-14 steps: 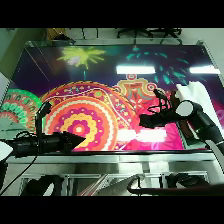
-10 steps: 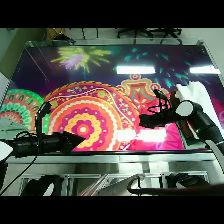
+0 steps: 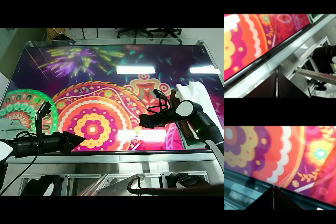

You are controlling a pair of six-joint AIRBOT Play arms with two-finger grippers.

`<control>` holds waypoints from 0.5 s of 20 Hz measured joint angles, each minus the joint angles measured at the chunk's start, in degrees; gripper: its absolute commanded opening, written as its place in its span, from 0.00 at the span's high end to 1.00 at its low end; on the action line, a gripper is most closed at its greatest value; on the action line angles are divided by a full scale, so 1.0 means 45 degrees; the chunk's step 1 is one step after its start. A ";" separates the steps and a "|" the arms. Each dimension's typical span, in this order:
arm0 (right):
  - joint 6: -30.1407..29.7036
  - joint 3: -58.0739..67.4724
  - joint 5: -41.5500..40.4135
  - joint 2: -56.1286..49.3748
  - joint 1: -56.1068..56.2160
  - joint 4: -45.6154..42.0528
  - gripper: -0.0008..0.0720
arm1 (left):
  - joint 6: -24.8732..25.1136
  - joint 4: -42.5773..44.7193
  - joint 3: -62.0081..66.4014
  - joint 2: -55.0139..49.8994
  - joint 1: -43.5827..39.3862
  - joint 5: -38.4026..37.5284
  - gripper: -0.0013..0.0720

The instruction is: Fold the shirts.

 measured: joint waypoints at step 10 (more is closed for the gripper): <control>-0.0005 0.0000 -0.0049 0.0000 0.0000 0.0005 0.97 | 0.0005 0.0000 0.0000 0.0000 -0.0005 0.0850 0.96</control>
